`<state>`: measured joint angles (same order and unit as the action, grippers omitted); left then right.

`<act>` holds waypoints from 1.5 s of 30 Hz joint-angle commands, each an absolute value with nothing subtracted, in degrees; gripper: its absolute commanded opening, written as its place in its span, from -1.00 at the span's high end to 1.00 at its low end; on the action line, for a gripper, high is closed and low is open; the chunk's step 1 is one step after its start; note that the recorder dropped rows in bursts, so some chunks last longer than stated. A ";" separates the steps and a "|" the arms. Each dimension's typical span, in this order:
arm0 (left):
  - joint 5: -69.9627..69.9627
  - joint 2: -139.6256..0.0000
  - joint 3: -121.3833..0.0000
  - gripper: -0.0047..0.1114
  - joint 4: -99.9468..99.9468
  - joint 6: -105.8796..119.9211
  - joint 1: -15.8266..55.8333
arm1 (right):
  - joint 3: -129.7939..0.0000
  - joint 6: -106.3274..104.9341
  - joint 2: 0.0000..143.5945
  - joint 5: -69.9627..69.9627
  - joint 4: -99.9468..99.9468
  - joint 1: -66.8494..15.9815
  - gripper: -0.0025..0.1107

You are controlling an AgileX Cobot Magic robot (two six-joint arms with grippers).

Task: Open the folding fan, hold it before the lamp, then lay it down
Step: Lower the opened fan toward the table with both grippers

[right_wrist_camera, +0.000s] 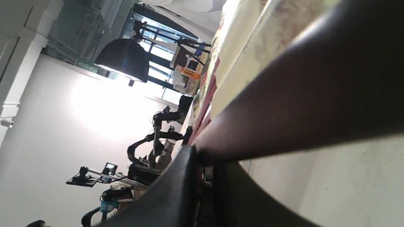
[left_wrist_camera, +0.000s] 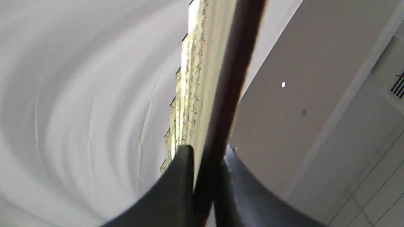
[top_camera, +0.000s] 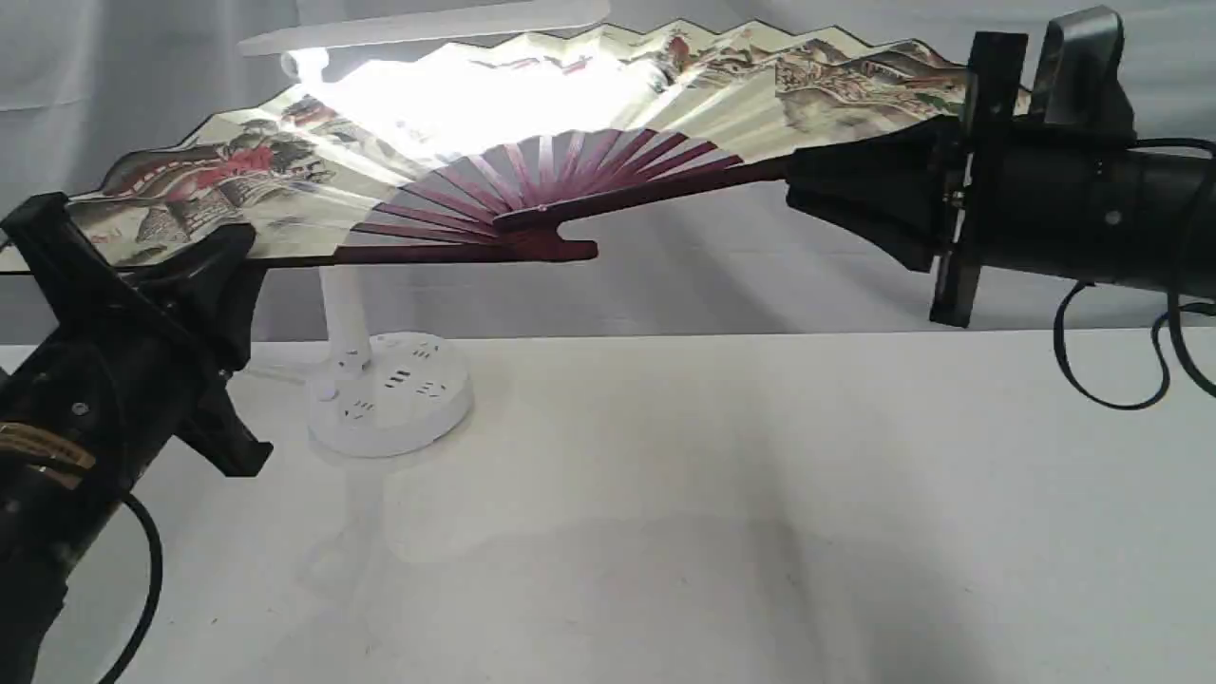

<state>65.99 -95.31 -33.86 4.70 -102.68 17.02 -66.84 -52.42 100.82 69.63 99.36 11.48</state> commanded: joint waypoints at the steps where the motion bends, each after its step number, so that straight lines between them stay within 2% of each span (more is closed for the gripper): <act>1: 67.15 -94.36 -34.20 0.92 7.35 -103.90 15.95 | -66.64 -50.89 100.47 64.44 95.20 12.59 0.96; 13: 61.41 -94.36 -31.73 0.92 3.05 -101.48 15.96 | -57.62 -52.23 100.47 58.67 93.96 13.39 0.96; 22: 58.53 -96.62 -31.73 0.92 -1.62 -101.76 16.36 | -50.17 -55.40 100.47 58.67 93.55 19.43 0.96; 32: 61.82 -105.79 -36.29 0.92 7.00 -99.95 27.00 | -44.86 -58.24 100.47 58.67 92.75 25.92 0.96; 45: 61.82 -118.33 -44.91 0.92 6.14 -100.10 30.22 | -43.80 -59.09 100.47 54.12 90.30 31.35 0.96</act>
<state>58.67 -117.61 -43.94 2.13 -98.91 30.67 -44.20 -57.30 100.74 60.80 91.51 30.25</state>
